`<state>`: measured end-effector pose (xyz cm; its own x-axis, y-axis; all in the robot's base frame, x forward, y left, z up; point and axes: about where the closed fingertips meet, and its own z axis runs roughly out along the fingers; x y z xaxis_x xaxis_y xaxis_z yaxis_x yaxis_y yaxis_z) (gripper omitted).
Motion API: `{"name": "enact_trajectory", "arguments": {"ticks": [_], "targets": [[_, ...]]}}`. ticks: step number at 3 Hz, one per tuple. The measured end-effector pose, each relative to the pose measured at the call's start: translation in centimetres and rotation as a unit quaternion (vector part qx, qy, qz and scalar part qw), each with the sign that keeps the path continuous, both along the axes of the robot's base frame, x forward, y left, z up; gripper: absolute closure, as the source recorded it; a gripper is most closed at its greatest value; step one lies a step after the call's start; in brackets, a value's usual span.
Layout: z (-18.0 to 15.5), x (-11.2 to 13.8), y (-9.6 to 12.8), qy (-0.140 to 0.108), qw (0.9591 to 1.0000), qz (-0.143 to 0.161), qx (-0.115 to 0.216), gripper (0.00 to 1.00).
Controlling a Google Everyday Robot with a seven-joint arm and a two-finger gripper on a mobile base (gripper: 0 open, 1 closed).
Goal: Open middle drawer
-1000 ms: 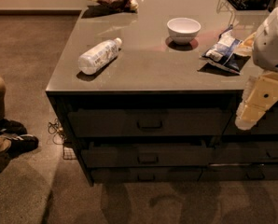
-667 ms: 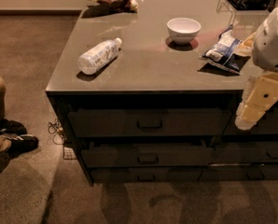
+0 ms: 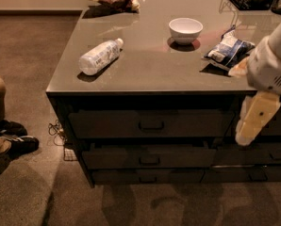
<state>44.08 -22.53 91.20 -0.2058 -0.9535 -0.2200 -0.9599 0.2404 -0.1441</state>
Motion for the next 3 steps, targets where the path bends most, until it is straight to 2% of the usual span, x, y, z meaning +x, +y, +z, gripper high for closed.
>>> {"name": "enact_trajectory", "arguments": {"ticks": [1, 2, 3], "targets": [[-6.6, -0.5, -0.4, 0.03, 0.9993, 0.022, 0.01, 0.0], [-12.5, -0.7, -0.1, 0.051, 0.9971, 0.04, 0.039, 0.0], [-18.3, -0.1, 0.7, 0.074, 0.9922, 0.05, 0.087, 0.0]]}}
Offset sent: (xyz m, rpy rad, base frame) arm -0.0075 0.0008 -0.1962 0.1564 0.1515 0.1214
